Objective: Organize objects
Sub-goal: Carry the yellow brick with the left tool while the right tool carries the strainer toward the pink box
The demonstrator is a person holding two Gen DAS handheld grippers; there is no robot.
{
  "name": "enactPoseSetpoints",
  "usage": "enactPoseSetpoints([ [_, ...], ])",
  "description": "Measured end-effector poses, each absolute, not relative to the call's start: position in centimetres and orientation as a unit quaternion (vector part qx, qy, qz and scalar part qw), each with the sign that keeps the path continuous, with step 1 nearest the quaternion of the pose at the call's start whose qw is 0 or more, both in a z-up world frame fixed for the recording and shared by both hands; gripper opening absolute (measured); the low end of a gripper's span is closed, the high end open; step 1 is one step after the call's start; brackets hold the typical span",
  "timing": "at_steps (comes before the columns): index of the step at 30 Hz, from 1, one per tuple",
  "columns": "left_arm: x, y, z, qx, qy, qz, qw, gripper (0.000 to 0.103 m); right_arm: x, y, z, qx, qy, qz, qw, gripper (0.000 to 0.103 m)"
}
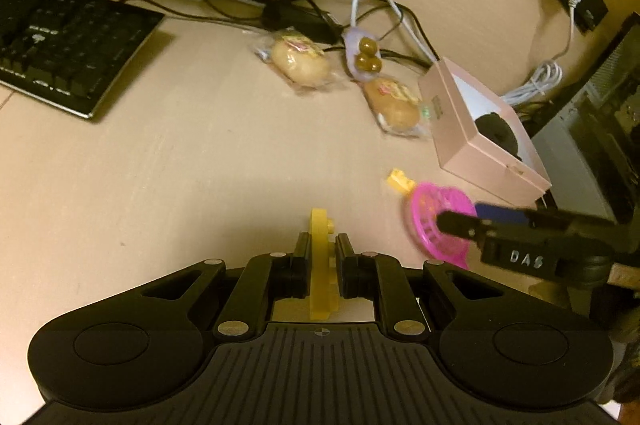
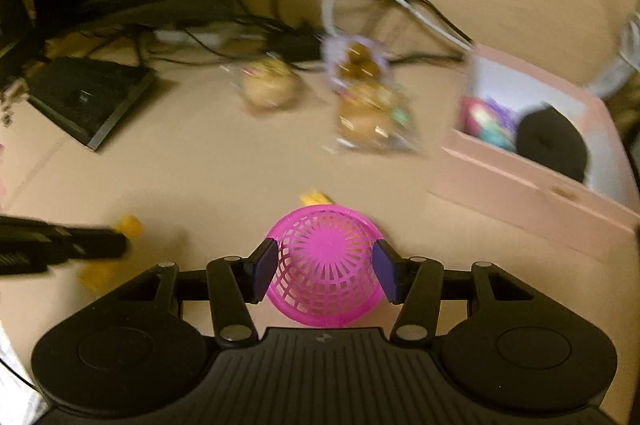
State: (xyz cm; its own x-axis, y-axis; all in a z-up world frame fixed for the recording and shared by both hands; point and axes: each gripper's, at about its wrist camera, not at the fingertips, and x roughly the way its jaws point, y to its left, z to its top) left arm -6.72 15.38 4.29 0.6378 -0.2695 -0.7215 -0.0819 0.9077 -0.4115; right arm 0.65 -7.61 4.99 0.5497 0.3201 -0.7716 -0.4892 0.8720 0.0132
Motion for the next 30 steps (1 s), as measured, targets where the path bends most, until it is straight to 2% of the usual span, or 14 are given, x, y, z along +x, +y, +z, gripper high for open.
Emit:
enactPoseSetpoints([
  [9, -5.8, 12.9, 4.7, -0.196, 0.43, -0.059, 0.88, 0.015, 0.8, -13.3, 4.2, -0.086, 0.412, 0.189, 0.887, 0.052],
  [10, -5.7, 12.6, 4.8, -0.193, 0.431, -0.063, 0.879, 0.015, 0.7, -13.6, 4.2, -0.085, 0.412, 0.19, 0.887, 0.055],
  [12, -5.4, 12.0, 4.9, -0.186, 0.432, -0.069, 0.88, 0.015, 0.5, -14.0, 4.1, -0.085, 0.412, 0.19, 0.887, 0.068],
  [13, -5.4, 11.8, 5.0, -0.184, 0.432, -0.072, 0.88, 0.015, 0.3, -14.2, 4.0, -0.084, 0.41, 0.191, 0.888, 0.08],
  [14, -5.3, 11.5, 5.1, -0.181, 0.431, -0.076, 0.881, 0.015, 0.1, -14.3, 4.0, -0.084, 0.405, 0.193, 0.89, 0.085],
  [18, -5.0, 11.2, 5.1, -0.176, 0.435, -0.079, 0.879, 0.015, -0.4, -14.2, 3.6, -0.099, 0.407, 0.195, 0.887, 0.086],
  [25, -4.7, 11.3, 5.2, -0.18, 0.432, -0.086, 0.88, 0.015, -1.6, -13.9, 2.4, -0.034, 0.46, 0.207, 0.863, 0.086],
  [30, -4.7, 11.3, 5.1, -0.182, 0.431, -0.091, 0.879, 0.015, -3.1, -12.3, 3.0, -0.049, 0.447, 0.239, 0.861, 0.086],
])
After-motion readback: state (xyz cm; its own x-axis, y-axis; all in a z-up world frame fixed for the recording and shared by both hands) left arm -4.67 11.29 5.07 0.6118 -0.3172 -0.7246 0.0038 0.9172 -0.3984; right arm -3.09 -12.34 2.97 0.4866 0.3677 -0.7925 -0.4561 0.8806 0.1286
